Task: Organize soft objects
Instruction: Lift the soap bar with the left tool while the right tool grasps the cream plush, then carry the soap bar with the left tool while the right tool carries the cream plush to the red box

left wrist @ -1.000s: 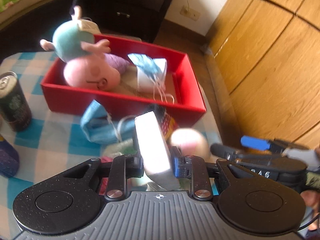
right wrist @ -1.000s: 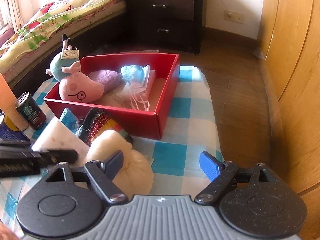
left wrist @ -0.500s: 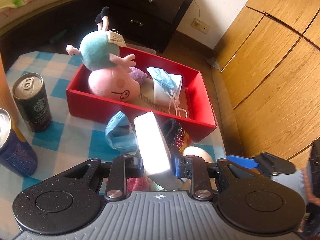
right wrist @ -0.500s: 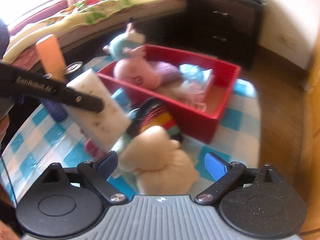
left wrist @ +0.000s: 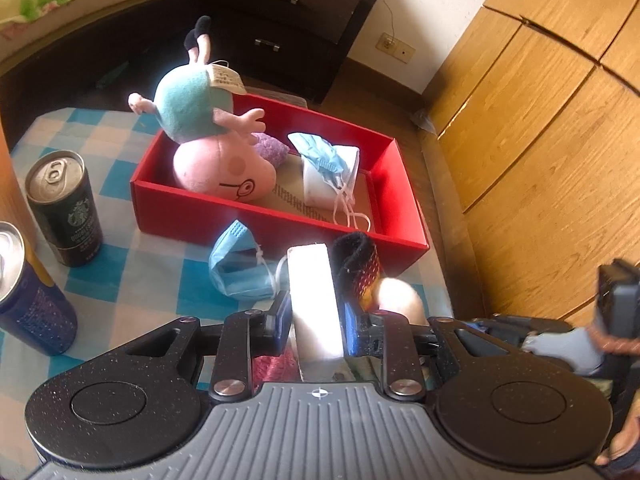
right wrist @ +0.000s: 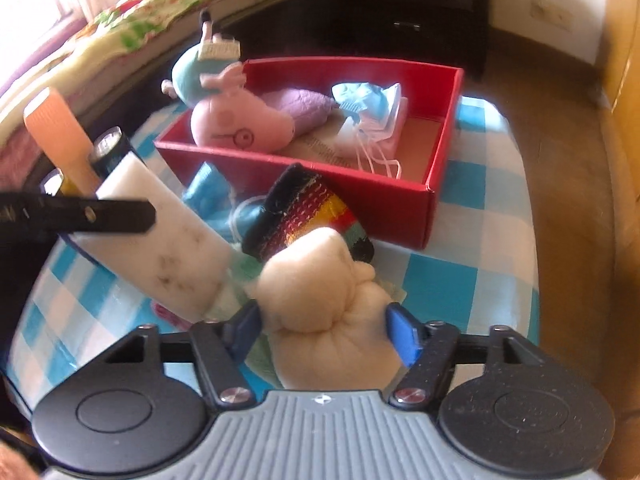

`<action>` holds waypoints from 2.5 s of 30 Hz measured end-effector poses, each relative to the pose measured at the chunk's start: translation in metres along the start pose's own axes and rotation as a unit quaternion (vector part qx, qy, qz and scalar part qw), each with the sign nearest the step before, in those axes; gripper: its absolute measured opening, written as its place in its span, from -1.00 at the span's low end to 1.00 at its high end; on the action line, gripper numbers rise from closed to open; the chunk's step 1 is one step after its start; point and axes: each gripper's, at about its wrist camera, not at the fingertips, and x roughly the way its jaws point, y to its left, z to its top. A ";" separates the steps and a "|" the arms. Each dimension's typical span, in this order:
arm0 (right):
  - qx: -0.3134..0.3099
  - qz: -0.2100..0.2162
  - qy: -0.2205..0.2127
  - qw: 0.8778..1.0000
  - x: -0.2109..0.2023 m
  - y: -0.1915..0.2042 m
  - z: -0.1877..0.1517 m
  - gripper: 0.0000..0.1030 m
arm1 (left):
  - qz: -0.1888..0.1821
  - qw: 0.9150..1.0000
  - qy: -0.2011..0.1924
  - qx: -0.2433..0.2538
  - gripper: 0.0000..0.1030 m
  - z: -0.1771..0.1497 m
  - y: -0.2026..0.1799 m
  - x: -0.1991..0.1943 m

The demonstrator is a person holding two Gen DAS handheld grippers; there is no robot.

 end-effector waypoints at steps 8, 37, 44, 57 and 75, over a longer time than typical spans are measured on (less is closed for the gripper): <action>0.027 0.009 -0.012 1.000 -0.012 -0.003 0.003 -0.86 | 0.032 0.998 0.057 -0.004 -0.43 -0.017 0.003 0.042; 0.062 -0.015 -0.043 0.997 -0.046 -0.015 0.013 -0.26 | 0.018 0.999 0.019 0.032 -0.64 -0.010 -0.022 0.013; 0.062 -0.004 -0.082 0.995 -0.066 -0.005 0.019 -0.26 | 0.010 1.000 -0.002 0.029 -0.64 -0.003 -0.026 0.002; 0.046 -0.029 -0.183 0.982 -0.092 0.020 0.047 -0.26 | 0.005 0.997 -0.076 0.027 -0.64 0.032 -0.042 -0.019; 0.073 -0.051 -0.219 0.972 -0.067 0.013 0.087 -0.25 | 0.033 0.993 -0.114 0.013 -0.63 0.072 -0.043 0.005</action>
